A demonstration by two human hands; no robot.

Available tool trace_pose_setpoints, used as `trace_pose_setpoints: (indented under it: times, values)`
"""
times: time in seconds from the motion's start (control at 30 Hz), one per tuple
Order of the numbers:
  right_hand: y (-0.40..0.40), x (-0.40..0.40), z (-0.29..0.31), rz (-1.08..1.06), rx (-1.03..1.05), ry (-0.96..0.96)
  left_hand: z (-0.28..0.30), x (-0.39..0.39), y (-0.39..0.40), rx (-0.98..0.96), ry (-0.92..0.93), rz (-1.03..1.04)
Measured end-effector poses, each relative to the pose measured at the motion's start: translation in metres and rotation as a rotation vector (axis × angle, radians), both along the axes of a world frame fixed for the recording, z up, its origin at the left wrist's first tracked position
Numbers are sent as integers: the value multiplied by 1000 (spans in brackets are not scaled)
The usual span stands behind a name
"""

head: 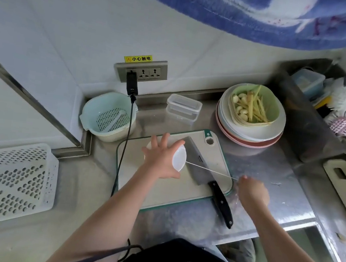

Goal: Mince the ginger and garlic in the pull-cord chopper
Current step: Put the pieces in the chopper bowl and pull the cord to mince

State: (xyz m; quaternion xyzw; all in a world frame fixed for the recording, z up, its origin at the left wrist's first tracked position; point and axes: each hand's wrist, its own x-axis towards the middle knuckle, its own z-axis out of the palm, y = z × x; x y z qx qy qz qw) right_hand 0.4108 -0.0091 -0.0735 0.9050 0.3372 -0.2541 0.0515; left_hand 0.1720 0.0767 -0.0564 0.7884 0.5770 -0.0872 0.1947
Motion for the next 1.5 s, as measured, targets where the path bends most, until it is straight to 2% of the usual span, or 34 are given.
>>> trace_pose_setpoints:
  times: [0.07, 0.17, 0.2, 0.23, 0.27, 0.37, 0.43, 0.47, 0.53, 0.63, 0.7, 0.77, 0.9, 0.93, 0.97, 1.03, 1.13, 1.2, 1.27, 1.33, 1.4, 1.43, 1.5]
  values:
    - [17, -33, 4, 189, 72, 52, -1, 1, 0, 3, 9, 6]
    - [37, -108, 25, 653, 153, 215, -2, 1, 0, 19, 2, 16]
    - [36, -118, 29, 717, 202, 213, -2, 0, 1, 22, -4, 24]
    - [37, -112, 26, 685, 216, 182, -1, -1, 1, 19, -10, 29]
    - [34, -94, 20, 561, 202, 157, -1, -1, 1, 16, -14, 30]
    - [8, -21, -5, 35, 65, 121, 0, -2, 0, 12, -13, 26]
    - [-6, 2, -10, -81, 60, 92, 1, -1, 0, 9, -3, 26]
    - [-6, 0, -11, -42, 71, 48, 0, -1, 0, 6, 0, 23]
    - [5, -25, -2, 193, 132, 11, 0, 0, 0, 5, -4, 29]
    - [25, -89, 21, 602, 261, 146, 1, 0, 0, 13, 0, 31]
    - [29, -107, 26, 747, 309, 154, 1, 0, 0, 16, 6, 29]
    - [29, -90, 19, 655, 263, 91, 1, 0, 0, 10, -3, 23]
    - [5, -17, -2, 1, 82, 51, 2, -1, 0, -5, -21, 25]
    - [0, -7, -2, -82, 95, 51, 2, -1, 0, -2, -18, 22]
    - [1, -3, -2, -90, 110, 52, 2, 0, 0, -3, -14, 22]
    - [13, -21, 5, 56, 147, 51, 1, 0, 0, -14, -14, 28]
    - [40, -90, 33, 544, 197, 212, 2, 0, 0, -7, -12, 24]
    - [41, -117, 36, 775, 257, 221, 2, -1, 0, 0, -13, 23]
    - [36, -94, 22, 703, 252, 75, 3, -1, -1, -1, -17, 28]
    - [18, -48, 10, 415, 110, -42, 2, -1, 0, -4, -23, 30]
    - [-2, -6, 13, 133, 39, -74, 1, -2, 0, -9, -28, 34]
    - [-6, 3, 17, 80, 19, -85, 2, -1, 0, -7, -26, 30]
    - [6, -13, 22, 213, 51, -93, 1, 0, 0, -7, -18, 29]
